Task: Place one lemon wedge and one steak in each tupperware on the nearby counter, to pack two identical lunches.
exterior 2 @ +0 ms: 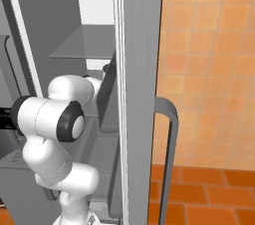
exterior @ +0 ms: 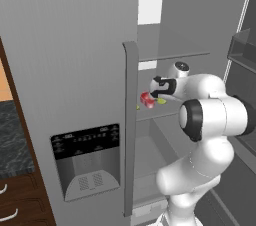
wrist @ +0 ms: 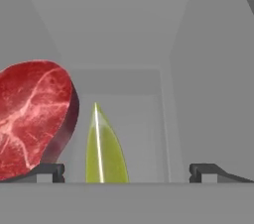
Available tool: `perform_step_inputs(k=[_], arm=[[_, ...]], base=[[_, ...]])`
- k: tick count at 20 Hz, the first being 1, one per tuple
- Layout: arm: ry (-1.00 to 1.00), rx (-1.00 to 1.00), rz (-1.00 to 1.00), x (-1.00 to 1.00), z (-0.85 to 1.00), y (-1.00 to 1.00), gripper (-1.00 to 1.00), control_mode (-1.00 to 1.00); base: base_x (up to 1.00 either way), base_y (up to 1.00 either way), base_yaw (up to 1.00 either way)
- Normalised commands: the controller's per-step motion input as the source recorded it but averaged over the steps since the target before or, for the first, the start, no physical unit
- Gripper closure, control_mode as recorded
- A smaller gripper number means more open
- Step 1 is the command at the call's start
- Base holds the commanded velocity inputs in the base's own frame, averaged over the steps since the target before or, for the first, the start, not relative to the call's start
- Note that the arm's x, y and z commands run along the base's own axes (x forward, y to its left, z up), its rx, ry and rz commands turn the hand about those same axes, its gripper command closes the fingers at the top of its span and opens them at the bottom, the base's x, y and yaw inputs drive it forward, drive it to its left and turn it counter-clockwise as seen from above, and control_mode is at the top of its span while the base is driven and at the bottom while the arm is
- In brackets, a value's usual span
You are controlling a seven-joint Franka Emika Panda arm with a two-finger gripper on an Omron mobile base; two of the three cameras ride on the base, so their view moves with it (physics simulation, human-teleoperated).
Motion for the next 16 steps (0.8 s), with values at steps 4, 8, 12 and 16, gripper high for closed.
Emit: perform_step_inputs(k=[4, 8, 12, 16], arm=[[0.0, 0.0, 0.02, 0.0, -0.24, 0.0, -1.0, -1.0], [0.0, 0.0, 0.03, 0.0, -0.2, 0.0, -1.0, -1.0], [0.0, 0.0, 0.04, 0.0, -0.2, 0.0, 1.0, -1.0], [0.0, 0.0, 0.05, 0.0, -0.16, 0.0, 1.0, -1.0]], base=[[0.0, 0.0, 0.0], [0.0, 0.0, 0.0], [0.0, 0.0, 0.0], [0.0, 0.0, 0.0]])
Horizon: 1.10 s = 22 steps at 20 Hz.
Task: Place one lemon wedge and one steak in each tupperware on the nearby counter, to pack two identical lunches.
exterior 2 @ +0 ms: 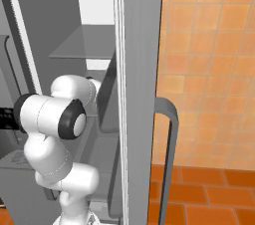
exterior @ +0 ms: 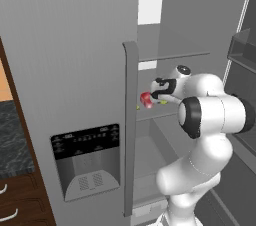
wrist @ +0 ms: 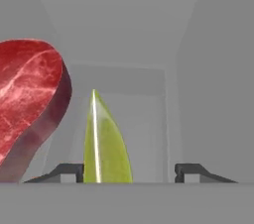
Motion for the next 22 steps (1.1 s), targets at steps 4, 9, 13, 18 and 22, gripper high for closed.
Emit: perform_step_inputs(k=[4, 9, 13, 18, 22], arm=[[0.0, 0.0, 0.01, -0.22, -0.02, 0.0, 1.0, -1.0], [0.0, 0.0, -0.01, -0.58, 0.0, 0.0, 1.0, -1.0], [-0.02, 0.0, -0.08, -0.49, 0.04, 0.01, 1.0, -1.0], [0.0, 0.0, -0.07, -0.28, 0.25, 0.16, 1.0, -1.0], [0.0, 0.0, -0.05, -0.45, 0.16, 0.09, 1.0, -1.0]], base=[[0.0, 0.0, 0.0], [0.0, 0.0, 0.0], [0.0, 0.0, 0.0], [0.0, 0.0, 0.0], [0.0, 0.0, 0.0]])
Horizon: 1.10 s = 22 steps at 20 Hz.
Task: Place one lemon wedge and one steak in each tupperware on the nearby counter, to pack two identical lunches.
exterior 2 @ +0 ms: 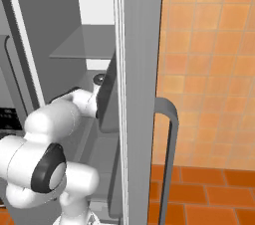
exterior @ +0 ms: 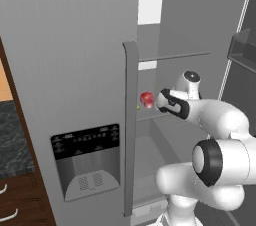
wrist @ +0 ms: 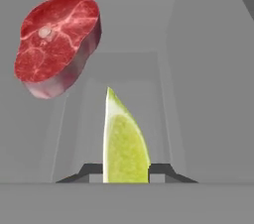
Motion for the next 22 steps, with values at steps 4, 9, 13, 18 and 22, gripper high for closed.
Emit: perform_step_inputs(k=[4, 9, 13, 18, 22], arm=[[0.0, 0.0, -0.01, -0.74, 0.14, 0.02, 1.0, -1.0], [-0.04, 0.0, 0.0, -0.75, 0.37, 0.05, 1.0, -1.0], [-0.02, -0.02, 0.0, -0.66, 0.44, 0.32, 1.0, -1.0], [-0.03, -0.03, 0.0, -0.85, 0.4, 0.23, 1.0, -1.0], [-0.02, 0.0, 0.0, -0.95, 0.46, 0.02, 1.0, -1.0]], base=[[0.0, 0.0, 0.0], [0.0, 0.0, 0.0], [0.0, 0.0, 0.0], [0.0, 0.0, 0.0], [0.0, 0.0, 0.0]])
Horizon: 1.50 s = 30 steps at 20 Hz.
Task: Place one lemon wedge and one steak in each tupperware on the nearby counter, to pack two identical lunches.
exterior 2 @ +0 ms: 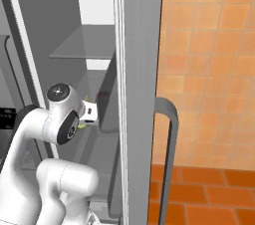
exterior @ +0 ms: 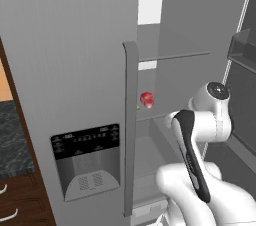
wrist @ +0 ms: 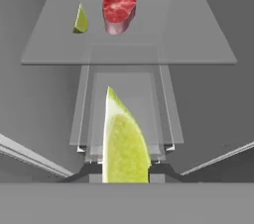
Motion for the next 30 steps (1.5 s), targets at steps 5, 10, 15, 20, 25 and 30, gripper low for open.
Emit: perform_step_inputs(k=[5, 10, 15, 20, 25, 30], arm=[[0.0, -0.01, 0.0, -0.79, 0.47, 0.14, 1.0, -1.0], [-0.04, -0.08, 0.0, -0.59, 0.06, 0.17, 1.0, -1.0], [-0.03, -0.02, 0.0, -0.07, -0.11, 0.0, 1.0, -1.0], [0.0, 0.0, 0.0, -0.13, 0.0, 0.05, 1.0, -1.0], [-0.03, 0.0, 0.02, -0.45, -0.01, 0.26, 1.0, 1.0], [0.0, 0.0, 0.0, 0.0, 0.0, 0.0, 1.0, 1.0]], base=[[0.0, 0.0, 0.0], [0.0, 0.0, 0.0], [0.0, 0.0, 0.0], [0.0, 0.0, 0.0], [-0.4, 0.27, 0.03], [-0.99, 0.95, 0.12]])
